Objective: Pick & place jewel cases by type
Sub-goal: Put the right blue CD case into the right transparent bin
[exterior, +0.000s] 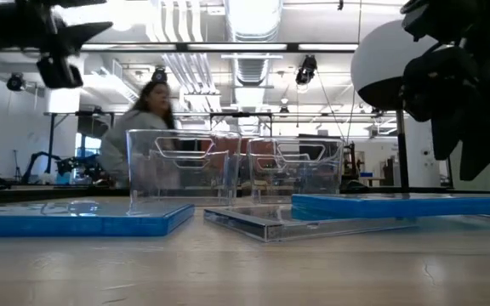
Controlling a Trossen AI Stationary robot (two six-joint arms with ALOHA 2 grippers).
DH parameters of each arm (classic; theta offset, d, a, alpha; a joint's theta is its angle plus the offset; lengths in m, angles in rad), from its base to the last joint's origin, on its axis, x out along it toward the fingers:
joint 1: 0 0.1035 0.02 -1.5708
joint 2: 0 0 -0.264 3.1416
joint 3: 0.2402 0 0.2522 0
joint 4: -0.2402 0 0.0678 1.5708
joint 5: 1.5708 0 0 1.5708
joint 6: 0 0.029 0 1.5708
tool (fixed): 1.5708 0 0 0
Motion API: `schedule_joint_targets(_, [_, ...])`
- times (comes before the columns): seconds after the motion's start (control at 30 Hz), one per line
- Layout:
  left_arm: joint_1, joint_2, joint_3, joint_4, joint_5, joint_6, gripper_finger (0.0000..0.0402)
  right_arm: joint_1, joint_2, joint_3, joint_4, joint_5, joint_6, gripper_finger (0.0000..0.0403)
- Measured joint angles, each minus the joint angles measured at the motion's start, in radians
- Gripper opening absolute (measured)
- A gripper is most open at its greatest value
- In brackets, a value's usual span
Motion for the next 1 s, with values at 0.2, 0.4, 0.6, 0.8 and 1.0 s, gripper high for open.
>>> schedule_joint_targets(0.2, [-0.005,0.265,0.212,-0.176,0.212,0.149,0.0122,0.0,0.035,-0.041,0.099,0.001,-0.029,0.0254])
schedule_joint_targets(0.4, [-0.005,0.523,0.375,-0.386,0.298,0.288,0.0122,0.0,0.108,-0.045,0.14,0.001,-0.054,0.0263])
schedule_joint_targets(0.6, [-0.01,0.741,0.51,-0.476,0.295,0.368,0.0122,-0.012,0.164,-0.064,0.216,-0.044,-0.172,0.0265])
schedule_joint_targets(0.8, [-0.021,1.019,0.632,-0.513,0.255,0.463,0.0122,-0.029,0.16,-0.103,0.323,-0.09,-0.195,0.0259])
schedule_joint_targets(1.0, [-0.039,1.288,0.752,-0.516,0.274,0.501,0.0122,-0.029,0.123,-0.163,0.407,-0.096,-0.203,0.0253])
